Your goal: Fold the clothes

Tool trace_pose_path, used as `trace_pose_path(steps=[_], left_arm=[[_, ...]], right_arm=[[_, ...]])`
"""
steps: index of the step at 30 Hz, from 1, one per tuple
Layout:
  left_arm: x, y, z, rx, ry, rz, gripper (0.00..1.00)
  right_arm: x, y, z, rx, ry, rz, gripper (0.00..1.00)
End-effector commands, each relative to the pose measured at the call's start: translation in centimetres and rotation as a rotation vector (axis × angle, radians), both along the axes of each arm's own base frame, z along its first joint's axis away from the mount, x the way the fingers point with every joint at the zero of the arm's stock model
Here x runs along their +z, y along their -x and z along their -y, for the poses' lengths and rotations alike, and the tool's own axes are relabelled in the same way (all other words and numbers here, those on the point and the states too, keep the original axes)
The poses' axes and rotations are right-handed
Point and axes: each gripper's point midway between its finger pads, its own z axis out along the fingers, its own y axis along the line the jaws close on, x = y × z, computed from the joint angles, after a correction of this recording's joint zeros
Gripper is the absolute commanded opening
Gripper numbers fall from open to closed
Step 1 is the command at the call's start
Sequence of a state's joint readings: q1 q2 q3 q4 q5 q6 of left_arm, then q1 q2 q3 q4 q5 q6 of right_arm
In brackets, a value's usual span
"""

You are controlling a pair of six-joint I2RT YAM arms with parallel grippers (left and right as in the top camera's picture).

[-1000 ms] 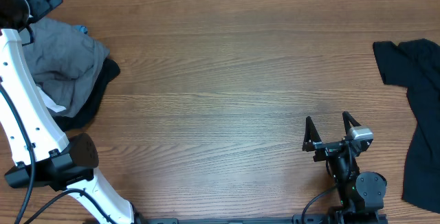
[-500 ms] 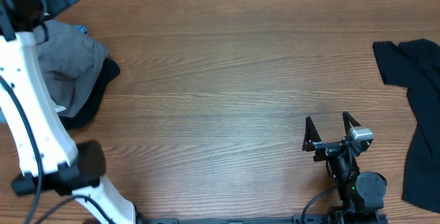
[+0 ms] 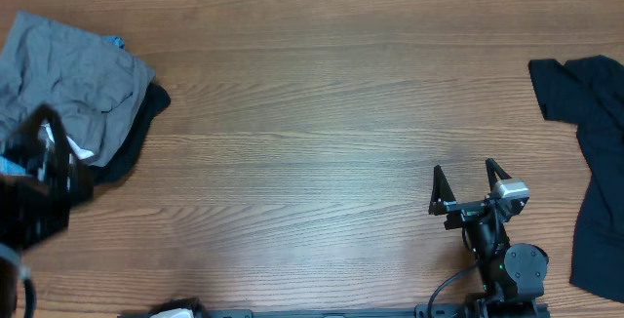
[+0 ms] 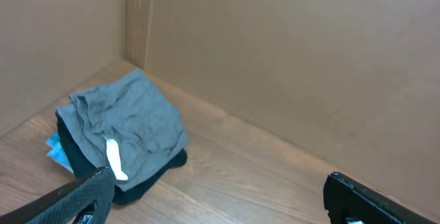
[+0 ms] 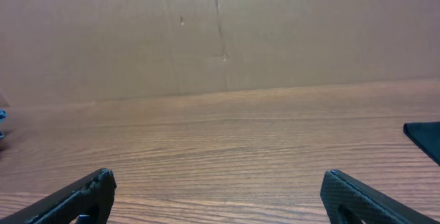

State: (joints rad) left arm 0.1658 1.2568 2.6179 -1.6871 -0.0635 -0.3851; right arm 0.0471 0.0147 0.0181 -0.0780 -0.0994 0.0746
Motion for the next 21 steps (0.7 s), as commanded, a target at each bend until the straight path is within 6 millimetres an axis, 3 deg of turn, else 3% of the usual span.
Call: trace_pose_path(steps=[1, 6, 11, 21], left_arm=[[-0.8, 2.1, 0.5, -0.015, -0.018, -0.006, 1.00], [-5.4, 2.9, 0.6, 0.012, 0.070, -0.119, 1.00], [-9.8, 0.9, 0.3, 0.023, 0.103, -0.207, 1.00], [-16.9, -8.4, -0.5, -0.022, 0.110, -0.132, 1.00]], right_arm=[[-0.1, 0.0, 0.2, -0.013, -0.005, 0.005, 1.00], [-0.1, 0.0, 0.2, -0.013, -0.005, 0.005, 1.00], [-0.1, 0.0, 0.2, -0.013, -0.005, 0.005, 1.00], [-0.1, 0.0, 0.2, -0.013, -0.005, 0.005, 1.00]])
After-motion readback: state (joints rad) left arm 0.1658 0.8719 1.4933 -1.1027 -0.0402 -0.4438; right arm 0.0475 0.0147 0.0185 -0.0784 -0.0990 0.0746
